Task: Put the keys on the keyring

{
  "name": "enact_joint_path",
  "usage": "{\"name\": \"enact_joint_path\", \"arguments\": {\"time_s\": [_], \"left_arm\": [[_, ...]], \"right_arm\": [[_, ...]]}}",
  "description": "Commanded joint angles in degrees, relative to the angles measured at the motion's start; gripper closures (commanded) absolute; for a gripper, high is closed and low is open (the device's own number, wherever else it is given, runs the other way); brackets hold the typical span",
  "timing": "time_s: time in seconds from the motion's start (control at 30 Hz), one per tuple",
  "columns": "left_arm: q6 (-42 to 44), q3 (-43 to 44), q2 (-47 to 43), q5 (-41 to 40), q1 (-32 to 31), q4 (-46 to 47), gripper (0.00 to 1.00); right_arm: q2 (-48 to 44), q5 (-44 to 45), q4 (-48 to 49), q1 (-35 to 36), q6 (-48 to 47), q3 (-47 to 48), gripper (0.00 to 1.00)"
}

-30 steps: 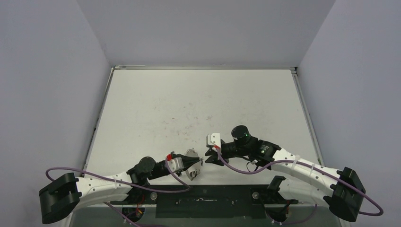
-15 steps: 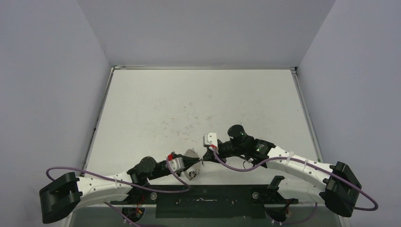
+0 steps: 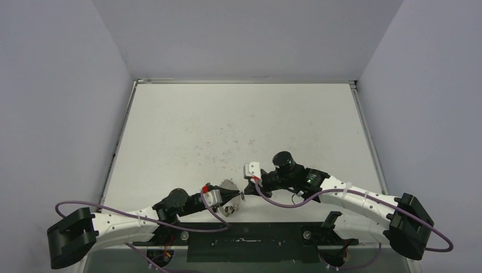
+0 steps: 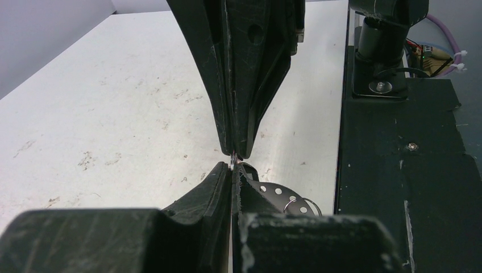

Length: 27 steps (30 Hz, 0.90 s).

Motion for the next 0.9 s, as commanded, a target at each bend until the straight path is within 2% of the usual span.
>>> {"name": "enact_joint_path", "arguments": {"time_s": [0.0, 0.43, 0.53, 0.67, 0.8, 0.87], "left_arm": [[-0.3, 0.4, -1.3, 0.0, -0.1, 3.4, 1.00], [-0.5, 0.4, -1.3, -0.2, -0.1, 3.6, 1.00], [-0.6, 0.3, -1.5, -0.2, -0.1, 3.4, 1.00], [-0.6, 0.4, -1.7, -0.2, -0.1, 3.2, 1.00], [-0.5, 0.5, -1.4, -0.2, -0.1, 3.2, 1.00], [-0.5, 0.5, -1.3, -0.1, -0.1, 3.3, 1.00]], "right_arm": [[1.3, 1.8, 1.9, 0.3, -1.4, -1.0, 1.00], [4.8, 2.1, 9.1, 1.0, 0.7, -2.2, 1.00], [2.8, 3.4, 9.5, 0.9, 1.0, -3.3, 0.94], [-2.2, 4.7, 9.8, 0.8, 1.3, -4.9, 0.73], [-6.1, 4.1, 12.6, 0.8, 2.2, -6.7, 0.65], [-6.8, 3.4, 14.2, 0.9, 2.7, -7.3, 0.65]]}}
